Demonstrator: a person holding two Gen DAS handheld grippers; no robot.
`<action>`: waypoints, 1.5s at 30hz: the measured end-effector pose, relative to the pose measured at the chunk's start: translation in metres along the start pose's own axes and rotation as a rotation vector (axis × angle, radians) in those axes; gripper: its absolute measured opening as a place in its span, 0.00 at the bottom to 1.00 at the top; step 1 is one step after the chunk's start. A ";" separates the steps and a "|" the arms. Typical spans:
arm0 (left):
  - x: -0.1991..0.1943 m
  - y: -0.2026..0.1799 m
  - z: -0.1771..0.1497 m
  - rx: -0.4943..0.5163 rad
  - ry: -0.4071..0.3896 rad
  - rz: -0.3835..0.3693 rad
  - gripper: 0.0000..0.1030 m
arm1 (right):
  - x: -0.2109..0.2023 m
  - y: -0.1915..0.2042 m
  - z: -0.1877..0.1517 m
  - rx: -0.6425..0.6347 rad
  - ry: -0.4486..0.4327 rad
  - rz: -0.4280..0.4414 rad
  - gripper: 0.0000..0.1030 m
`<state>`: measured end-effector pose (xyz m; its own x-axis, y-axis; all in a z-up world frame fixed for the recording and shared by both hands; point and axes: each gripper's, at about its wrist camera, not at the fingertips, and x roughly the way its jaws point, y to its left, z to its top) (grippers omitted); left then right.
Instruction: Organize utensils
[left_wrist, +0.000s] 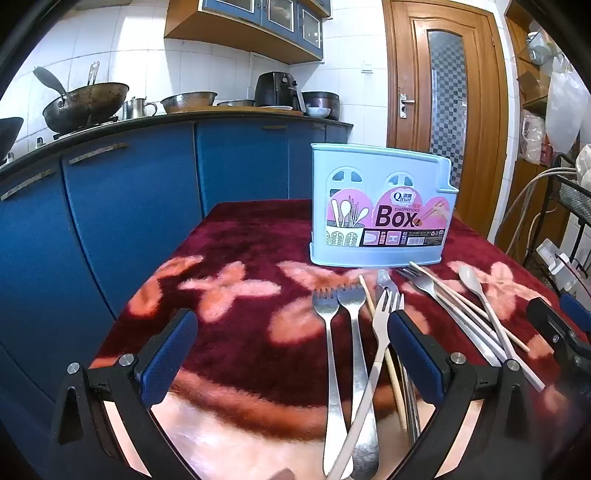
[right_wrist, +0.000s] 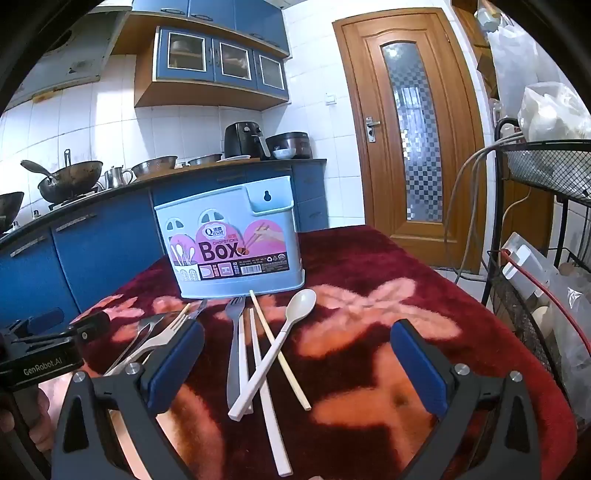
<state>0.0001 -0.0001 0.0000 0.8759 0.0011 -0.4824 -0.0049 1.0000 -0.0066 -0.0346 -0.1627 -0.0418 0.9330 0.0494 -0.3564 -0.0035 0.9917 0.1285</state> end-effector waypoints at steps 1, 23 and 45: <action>0.000 0.000 0.000 0.000 -0.003 0.001 1.00 | 0.000 0.000 0.000 -0.002 0.000 -0.001 1.00; 0.000 0.000 0.000 -0.005 -0.005 -0.002 1.00 | 0.000 -0.001 0.001 0.000 0.002 -0.001 1.00; 0.000 -0.001 0.000 -0.006 -0.006 -0.002 1.00 | -0.001 0.000 0.000 -0.001 0.001 -0.001 1.00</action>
<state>0.0000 -0.0008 0.0000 0.8787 -0.0010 -0.4773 -0.0059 0.9999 -0.0128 -0.0357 -0.1632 -0.0409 0.9325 0.0484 -0.3579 -0.0027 0.9919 0.1271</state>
